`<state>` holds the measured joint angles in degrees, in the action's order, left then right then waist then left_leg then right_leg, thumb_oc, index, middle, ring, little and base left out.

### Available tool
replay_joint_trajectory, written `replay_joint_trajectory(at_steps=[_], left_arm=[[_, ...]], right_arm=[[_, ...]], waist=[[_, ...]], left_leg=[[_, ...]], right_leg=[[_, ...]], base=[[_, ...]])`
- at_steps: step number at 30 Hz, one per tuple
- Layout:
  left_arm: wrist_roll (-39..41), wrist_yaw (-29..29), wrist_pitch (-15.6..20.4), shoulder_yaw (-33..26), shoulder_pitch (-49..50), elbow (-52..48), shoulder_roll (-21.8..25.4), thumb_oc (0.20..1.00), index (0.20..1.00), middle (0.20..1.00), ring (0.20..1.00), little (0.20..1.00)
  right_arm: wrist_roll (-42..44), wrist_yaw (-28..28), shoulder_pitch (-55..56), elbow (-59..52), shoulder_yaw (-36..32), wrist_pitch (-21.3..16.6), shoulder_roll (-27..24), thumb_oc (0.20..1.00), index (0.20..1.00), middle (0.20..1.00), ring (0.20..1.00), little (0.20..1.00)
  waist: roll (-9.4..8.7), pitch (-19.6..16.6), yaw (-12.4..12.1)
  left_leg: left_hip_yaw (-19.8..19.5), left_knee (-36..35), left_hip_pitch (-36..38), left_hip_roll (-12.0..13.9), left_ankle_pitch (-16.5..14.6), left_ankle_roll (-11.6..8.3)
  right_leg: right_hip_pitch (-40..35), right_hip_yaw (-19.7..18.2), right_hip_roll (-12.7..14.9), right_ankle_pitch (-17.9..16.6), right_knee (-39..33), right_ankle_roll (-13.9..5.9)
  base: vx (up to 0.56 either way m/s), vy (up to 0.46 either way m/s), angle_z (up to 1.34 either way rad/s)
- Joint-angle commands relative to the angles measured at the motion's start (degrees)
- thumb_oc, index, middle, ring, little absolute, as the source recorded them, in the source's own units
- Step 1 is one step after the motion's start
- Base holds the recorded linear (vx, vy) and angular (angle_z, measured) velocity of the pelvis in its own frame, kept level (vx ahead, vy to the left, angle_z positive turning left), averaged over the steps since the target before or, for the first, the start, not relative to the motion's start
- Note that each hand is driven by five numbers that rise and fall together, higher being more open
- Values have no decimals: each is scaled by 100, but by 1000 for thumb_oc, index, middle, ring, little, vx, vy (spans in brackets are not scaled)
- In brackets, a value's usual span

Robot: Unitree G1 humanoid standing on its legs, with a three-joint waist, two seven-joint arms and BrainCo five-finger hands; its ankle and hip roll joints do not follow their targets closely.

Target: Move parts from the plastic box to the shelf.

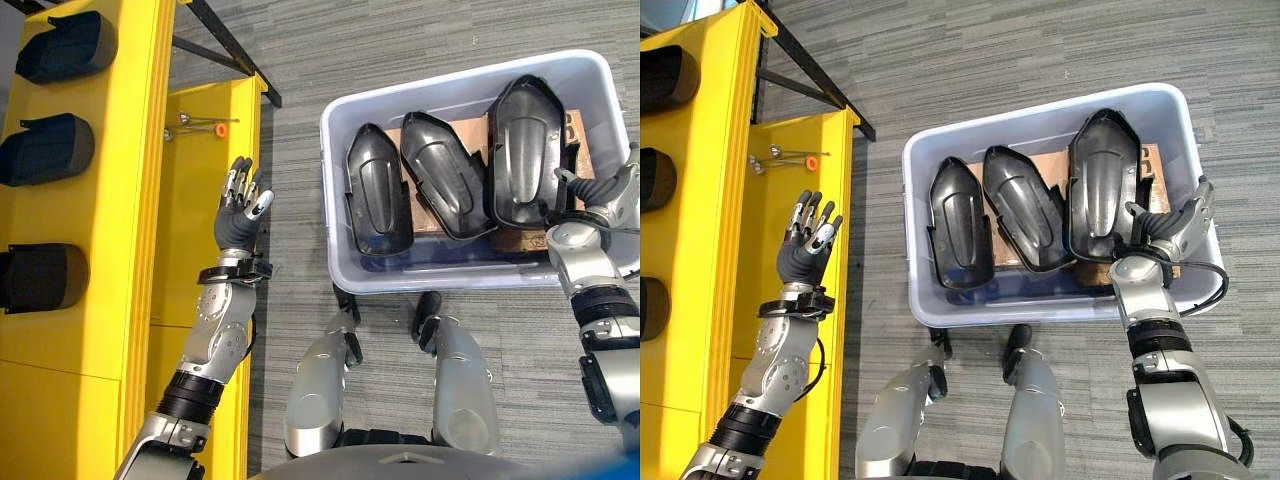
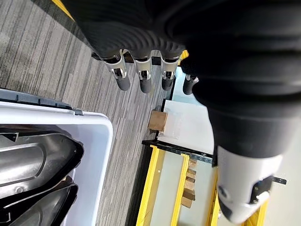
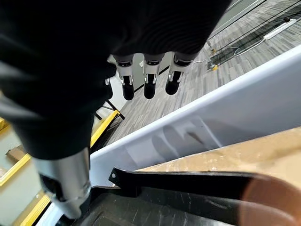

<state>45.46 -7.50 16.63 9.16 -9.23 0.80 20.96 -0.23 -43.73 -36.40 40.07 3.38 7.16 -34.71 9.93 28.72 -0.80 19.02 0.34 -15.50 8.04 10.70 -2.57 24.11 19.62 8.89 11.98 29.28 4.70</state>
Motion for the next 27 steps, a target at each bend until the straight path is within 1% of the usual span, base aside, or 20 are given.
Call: replay_joint_trajectory(at_steps=[1,3,6,8,9,10,11,12,15,16,18,19,21,23,25,27], left_arm=[[-190,20,217,-49,-60,-328,159,1000,1000,1000,1000,1000],[-212,41,223,-49,-60,-306,153,1000,1000,1000,1000,1000],[-233,71,235,-40,-56,-282,150,1000,1000,1000,1000,1000],[-212,79,234,-30,-79,-239,151,1000,1000,1000,1000,1000],[-220,95,227,-17,-91,-214,147,1000,1000,1000,1000,1000],[-227,104,217,-10,-104,-205,158,1000,1000,1000,1000,1000],[-223,111,215,-9,-111,-198,164,1000,1000,1000,1000,1000],[-211,132,226,13,-139,-148,178,1000,1000,1000,1000,1000],[-194,152,259,58,-171,-82,183,1000,1000,1000,1000,1000],[-206,148,264,88,-200,-47,187,1000,1000,1000,1000,1000],[-205,156,276,111,-212,-32,187,1000,1000,1000,1000,1000],[-208,138,265,120,-210,-49,199,1000,1000,1000,1000,1000],[-214,122,299,146,-241,-11,209,1000,1000,1000,1000,1000],[-222,120,315,161,-257,9,211,1000,1000,1000,1000,1000],[-232,111,313,171,-260,4,219,1000,1000,1000,1000,1000],[-232,131,330,184,-285,50,209,1000,1000,1000,1000,1000]], right_arm=[[-681,-23,-487,-95,324,4,-324,1000,1000,1000,1000,1000],[-610,-41,-470,-111,370,72,-305,1000,1000,1000,1000,1000],[-508,4,-421,-10,413,71,-269,1000,1000,1000,1000,1000],[-280,29,-415,111,441,110,-231,1000,1000,1000,1000,1000],[-79,-18,-407,251,454,85,-207,1000,1000,1000,1000,1000],[97,-16,-413,381,446,75,-192,1000,1000,1000,1000,1000],[113,7,-415,453,429,41,-200,1000,1000,1000,1000,1000],[-66,14,-458,666,417,-66,-230,1000,1000,1000,1000,1000],[-259,87,-571,886,501,-105,-288,1000,1000,1000,1000,1000],[-232,135,-660,994,580,-92,-316,1000,1000,1000,1000,1000],[135,51,-704,1087,623,-107,-308,1000,1000,1000,1000,1000],[160,44,-697,1121,611,-133,-301,1000,1000,1000,1000,1000],[364,171,-719,1229,608,-185,-289,1000,1000,1000,1000,1000],[514,184,-741,1324,623,-210,-264,1000,1000,1000,1000,1000],[546,195,-756,1370,619,-197,-259,1000,1000,1000,1000,1000],[337,276,-839,1533,659,-187,-267,1000,1000,1000,1000,1000]], waist=[[-220,63,11],[-220,63,14],[-212,74,21],[-209,85,25],[-221,72,30],[-219,80,28],[-215,85,28],[-199,102,21],[-179,103,6],[-166,104,-6],[-156,104,-16],[-154,105,-17],[-150,106,-21],[-140,107,-28],[-135,107,-33],[-114,107,-46]], left_leg=[[-286,311,228,86,-493,-239],[-289,300,225,87,-487,-242],[-302,311,199,85,-490,-241],[-293,332,185,79,-499,-236],[-366,341,231,46,-605,-290],[-374,353,213,48,-608,-290],[-381,353,208,47,-608,-290],[-394,361,185,42,-606,-291],[-399,396,128,40,-607,-293],[-399,416,83,42,-600,-292],[-409,426,29,41,-589,-295],[-415,430,8,37,-589,-296],[-420,443,-67,39,-580,-293],[-427,471,-120,40,-581,-290],[-438,491,-145,35,-588,-287],[-443,537,-216,30,-600,-279]], right_leg=[[-206,-210,-50,-706,-819,-537],[-203,-215,-57,-700,-822,-532],[-168,-229,-59,-692,-802,-527],[-134,-235,-40,-674,-755,-524],[-150,-301,-14,-538,-691,-594],[-126,-298,-4,-533,-668,-593],[-116,-299,-4,-534,-663,-593],[-94,-298,-3,-538,-657,-590],[-41,-290,5,-534,-621,-587],[6,-285,16,-531,-581,-584],[62,-287,15,-524,-544,-578],[82,-286,18,-519,-531,-578],[160,-291,27,-506,-487,-572],[214,-296,38,-497,-448,-568],[241,-298,43,-489,-421,-564],[320,-294,65,-467,-352,-550]], base=[[-16,-42,4],[-6,-17,2],[0,0,0],[19,-20,5],[48,-33,9],[51,-33,6],[-32,-46,6],[0,0,0],[-19,-23,0],[-34,-41,-1],[-27,-40,0],[-26,-37,1],[-32,-38,3],[-12,-17,1],[-6,-16,0],[-16,-41,0]])
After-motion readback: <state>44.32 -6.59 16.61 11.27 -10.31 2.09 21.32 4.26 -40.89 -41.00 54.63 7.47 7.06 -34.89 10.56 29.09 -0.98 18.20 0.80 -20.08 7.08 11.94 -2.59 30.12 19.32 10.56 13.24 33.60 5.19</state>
